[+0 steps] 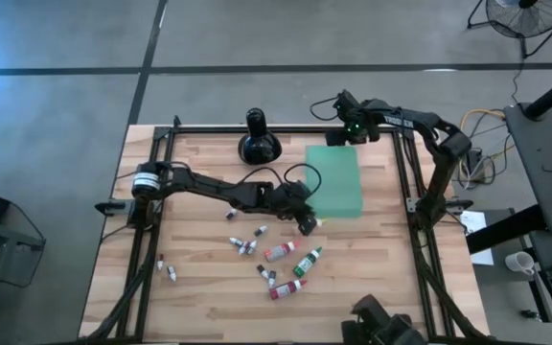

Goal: Pick & Place food coloring
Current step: Prepare the green bin

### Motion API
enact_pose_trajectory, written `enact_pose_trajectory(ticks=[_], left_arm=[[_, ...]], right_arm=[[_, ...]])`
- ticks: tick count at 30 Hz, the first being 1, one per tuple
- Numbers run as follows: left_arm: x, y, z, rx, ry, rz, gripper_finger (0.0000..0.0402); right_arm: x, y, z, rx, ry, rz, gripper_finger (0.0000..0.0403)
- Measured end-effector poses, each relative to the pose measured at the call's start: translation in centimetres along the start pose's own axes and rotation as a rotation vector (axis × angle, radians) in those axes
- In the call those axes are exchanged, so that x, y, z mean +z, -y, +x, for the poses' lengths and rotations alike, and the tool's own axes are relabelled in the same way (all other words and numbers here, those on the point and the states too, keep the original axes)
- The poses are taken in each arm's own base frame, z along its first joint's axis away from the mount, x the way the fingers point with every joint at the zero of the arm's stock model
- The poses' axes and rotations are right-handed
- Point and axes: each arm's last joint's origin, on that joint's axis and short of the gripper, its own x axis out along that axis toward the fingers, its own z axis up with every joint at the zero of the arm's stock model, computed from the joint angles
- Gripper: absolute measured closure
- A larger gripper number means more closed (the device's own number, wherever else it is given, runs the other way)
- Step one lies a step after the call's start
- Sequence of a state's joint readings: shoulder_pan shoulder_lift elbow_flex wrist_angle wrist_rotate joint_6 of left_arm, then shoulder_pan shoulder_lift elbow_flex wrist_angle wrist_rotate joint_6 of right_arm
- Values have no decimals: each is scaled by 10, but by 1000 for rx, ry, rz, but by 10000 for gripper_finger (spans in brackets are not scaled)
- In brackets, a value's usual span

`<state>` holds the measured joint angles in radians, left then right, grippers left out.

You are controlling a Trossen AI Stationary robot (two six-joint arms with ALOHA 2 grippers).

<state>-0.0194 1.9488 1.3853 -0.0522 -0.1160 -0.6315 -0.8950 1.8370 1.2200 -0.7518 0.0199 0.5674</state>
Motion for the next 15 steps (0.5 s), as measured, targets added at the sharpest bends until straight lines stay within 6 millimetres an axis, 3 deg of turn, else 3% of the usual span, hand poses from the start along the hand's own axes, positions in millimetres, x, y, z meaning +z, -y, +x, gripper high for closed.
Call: enact_pose_trajectory(ticks=[5, 15], left_arm=[[4, 6, 0, -49, 41, 17, 321], [-16, -3, 35, -17, -10, 6, 321]], right_arm=[[0, 13, 2, -28, -5, 24, 230], [-19, 24, 18, -64, -84, -73, 229]])
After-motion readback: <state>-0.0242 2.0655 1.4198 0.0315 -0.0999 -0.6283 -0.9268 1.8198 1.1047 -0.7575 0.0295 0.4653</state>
